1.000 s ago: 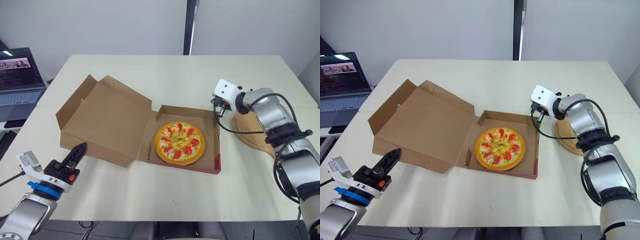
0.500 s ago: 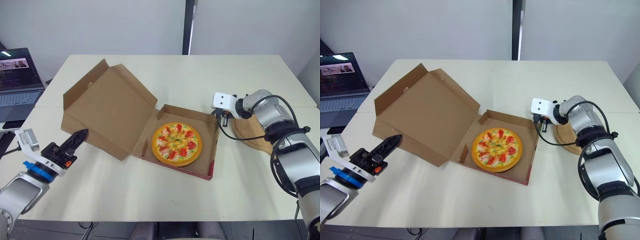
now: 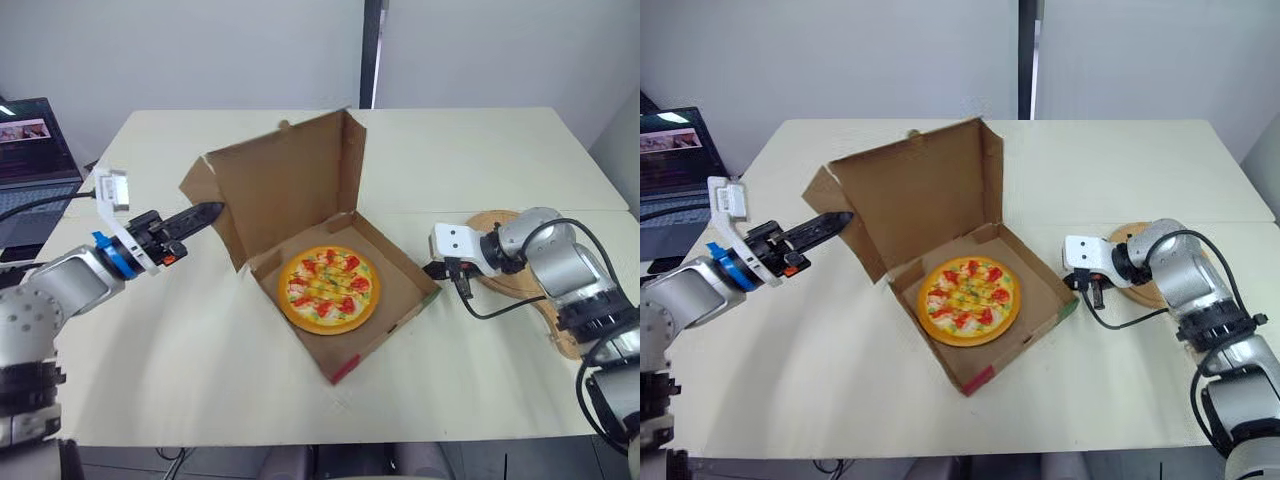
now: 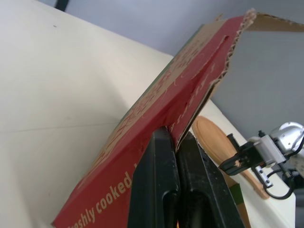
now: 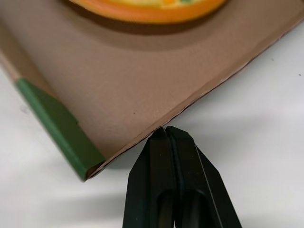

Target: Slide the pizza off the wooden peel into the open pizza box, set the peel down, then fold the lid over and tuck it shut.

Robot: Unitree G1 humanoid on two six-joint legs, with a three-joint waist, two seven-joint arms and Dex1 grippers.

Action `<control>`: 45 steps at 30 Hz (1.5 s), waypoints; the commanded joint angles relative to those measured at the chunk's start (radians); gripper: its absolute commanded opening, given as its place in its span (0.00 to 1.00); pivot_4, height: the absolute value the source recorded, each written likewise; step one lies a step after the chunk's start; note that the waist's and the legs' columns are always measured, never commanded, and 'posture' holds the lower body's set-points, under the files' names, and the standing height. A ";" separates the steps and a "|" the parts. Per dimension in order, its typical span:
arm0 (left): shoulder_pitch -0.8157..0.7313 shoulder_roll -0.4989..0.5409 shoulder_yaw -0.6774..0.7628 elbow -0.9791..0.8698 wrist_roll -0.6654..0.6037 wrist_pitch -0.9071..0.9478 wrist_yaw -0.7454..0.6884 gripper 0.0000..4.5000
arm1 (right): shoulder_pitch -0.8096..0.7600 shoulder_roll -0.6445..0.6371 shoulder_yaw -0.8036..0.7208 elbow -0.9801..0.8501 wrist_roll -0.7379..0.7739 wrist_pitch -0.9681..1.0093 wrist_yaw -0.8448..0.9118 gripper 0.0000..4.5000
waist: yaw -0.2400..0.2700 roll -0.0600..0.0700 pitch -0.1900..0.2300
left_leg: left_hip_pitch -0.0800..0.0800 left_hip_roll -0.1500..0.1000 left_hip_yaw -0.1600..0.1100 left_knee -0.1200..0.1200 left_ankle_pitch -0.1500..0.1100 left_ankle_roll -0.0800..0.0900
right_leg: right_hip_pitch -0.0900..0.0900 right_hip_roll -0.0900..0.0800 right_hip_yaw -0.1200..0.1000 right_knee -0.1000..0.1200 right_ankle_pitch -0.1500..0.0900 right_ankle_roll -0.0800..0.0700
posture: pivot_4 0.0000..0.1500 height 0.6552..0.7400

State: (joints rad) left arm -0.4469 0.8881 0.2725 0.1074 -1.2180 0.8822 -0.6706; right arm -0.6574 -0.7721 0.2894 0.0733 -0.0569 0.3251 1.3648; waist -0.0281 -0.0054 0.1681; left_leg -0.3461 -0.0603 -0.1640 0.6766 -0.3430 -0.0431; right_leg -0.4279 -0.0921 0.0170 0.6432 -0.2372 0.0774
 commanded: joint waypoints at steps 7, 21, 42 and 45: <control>-0.132 0.005 -0.046 0.134 0.290 -0.110 -0.203 0.00 | 0.039 0.017 -0.140 -0.165 0.063 0.149 -0.198 0.01 | 0.000 0.000 0.000 | -0.001 0.000 0.001 0.000 0.000 0.000 | -0.002 0.000 0.001 0.001 0.000 0.000 | 1.00 1.00; -0.158 -0.048 -0.035 0.146 0.488 -0.220 -0.266 0.00 | -0.226 0.419 -0.303 0.013 0.192 0.352 -0.682 0.74 | -0.003 0.000 0.000 | -0.010 0.000 0.001 0.002 0.001 -0.002 | -0.014 -0.001 0.001 0.004 0.002 -0.003 | 1.00 1.00; -0.156 -0.074 -0.014 0.107 0.525 -0.191 -0.272 0.00 | -0.509 0.585 -0.307 0.584 0.204 0.044 -0.790 0.01 | -0.022 0.000 0.000 | -0.011 0.000 0.000 0.002 0.002 -0.003 | -0.014 -0.001 0.000 0.004 0.003 -0.003 | 1.00 1.00; -0.158 -0.076 -0.010 0.095 0.525 -0.186 -0.264 0.00 | -0.502 0.579 -0.306 0.578 0.203 0.034 -0.790 0.01 | -0.028 0.000 0.000 | -0.011 0.000 0.000 0.002 0.002 -0.003 | -0.014 -0.001 0.000 0.004 0.003 -0.003 | 1.00 1.00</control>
State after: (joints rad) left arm -0.5939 0.8146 0.2503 0.2373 -0.6976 0.6924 -0.9364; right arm -1.1304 -0.1878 -0.0001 0.6752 0.1380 0.3856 0.5787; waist -0.0562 -0.0055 0.1679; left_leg -0.3572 -0.0604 -0.1640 0.6789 -0.3414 -0.0459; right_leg -0.4422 -0.0936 0.0166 0.6472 -0.2345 0.0744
